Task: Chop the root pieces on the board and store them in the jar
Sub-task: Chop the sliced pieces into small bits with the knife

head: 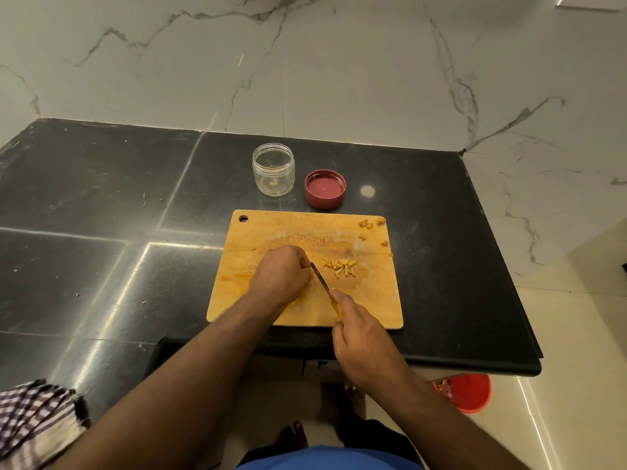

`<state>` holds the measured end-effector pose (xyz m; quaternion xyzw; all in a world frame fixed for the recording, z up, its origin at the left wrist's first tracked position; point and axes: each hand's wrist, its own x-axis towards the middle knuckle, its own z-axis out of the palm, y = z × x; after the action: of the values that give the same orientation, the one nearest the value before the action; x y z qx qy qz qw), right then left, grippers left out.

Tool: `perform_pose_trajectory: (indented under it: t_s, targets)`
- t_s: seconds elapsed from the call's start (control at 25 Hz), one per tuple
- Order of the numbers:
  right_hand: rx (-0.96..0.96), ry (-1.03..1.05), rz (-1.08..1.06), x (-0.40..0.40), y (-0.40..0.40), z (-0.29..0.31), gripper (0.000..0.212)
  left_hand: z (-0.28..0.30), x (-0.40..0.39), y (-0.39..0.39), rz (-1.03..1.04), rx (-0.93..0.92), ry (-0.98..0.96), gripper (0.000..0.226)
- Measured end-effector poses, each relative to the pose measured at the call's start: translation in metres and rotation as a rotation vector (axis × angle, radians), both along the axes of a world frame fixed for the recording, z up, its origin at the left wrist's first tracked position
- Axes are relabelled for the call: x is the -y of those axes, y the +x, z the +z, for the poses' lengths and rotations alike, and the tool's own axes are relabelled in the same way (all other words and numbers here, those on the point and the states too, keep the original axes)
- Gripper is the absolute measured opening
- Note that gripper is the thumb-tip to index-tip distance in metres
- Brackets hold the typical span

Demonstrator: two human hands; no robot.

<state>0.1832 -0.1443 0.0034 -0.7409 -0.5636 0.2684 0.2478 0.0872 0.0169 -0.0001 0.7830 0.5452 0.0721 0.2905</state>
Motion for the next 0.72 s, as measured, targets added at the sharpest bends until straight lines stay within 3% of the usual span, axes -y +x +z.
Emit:
perform_pose_trajectory:
  t_s: [0.24,0.52,0.72]
  targets:
    - [0.003,-0.032,-0.005,0.011,-0.005,-0.001,0.05,-0.003,-0.001,0.0,0.012,0.006,0.003,0.008]
    - [-0.065,0.015,-0.065,0.02,-0.001,0.005,0.049,-0.004,-0.003,-0.002,-0.009,-0.01,-0.011,0.02]
    - [-0.022,0.021,-0.021,0.008,-0.002,0.003,0.05,-0.005,-0.002,-0.003,-0.004,-0.018,0.005,0.016]
